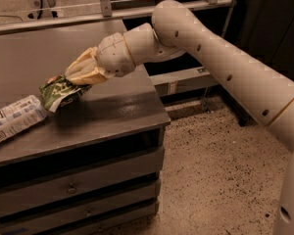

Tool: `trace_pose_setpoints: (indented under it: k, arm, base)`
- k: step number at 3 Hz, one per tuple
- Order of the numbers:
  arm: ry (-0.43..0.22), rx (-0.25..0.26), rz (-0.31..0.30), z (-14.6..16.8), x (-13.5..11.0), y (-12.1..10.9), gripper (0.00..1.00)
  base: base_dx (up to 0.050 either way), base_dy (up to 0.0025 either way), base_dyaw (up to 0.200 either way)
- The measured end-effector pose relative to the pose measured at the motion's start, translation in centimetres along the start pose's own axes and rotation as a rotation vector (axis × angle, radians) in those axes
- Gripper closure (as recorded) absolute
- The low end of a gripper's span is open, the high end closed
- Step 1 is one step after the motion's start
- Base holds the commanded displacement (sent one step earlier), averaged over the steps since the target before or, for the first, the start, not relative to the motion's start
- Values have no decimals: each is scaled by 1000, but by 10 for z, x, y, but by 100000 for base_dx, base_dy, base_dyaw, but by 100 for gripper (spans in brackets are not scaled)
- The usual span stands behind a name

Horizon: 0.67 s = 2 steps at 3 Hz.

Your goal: Move green jalapeno chip bag near blue plastic bottle

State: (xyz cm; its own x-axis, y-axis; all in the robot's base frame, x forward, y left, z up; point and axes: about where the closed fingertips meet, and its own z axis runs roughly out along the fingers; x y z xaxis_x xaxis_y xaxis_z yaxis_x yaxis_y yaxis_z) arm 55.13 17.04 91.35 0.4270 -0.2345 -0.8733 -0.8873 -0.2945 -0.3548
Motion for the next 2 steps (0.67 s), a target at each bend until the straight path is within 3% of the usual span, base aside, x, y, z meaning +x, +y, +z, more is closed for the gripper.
trace_pose_setpoints:
  k: [2]
  arm:
    - [11, -29, -22, 5, 1, 6, 15]
  base:
    - [0, 0, 0]
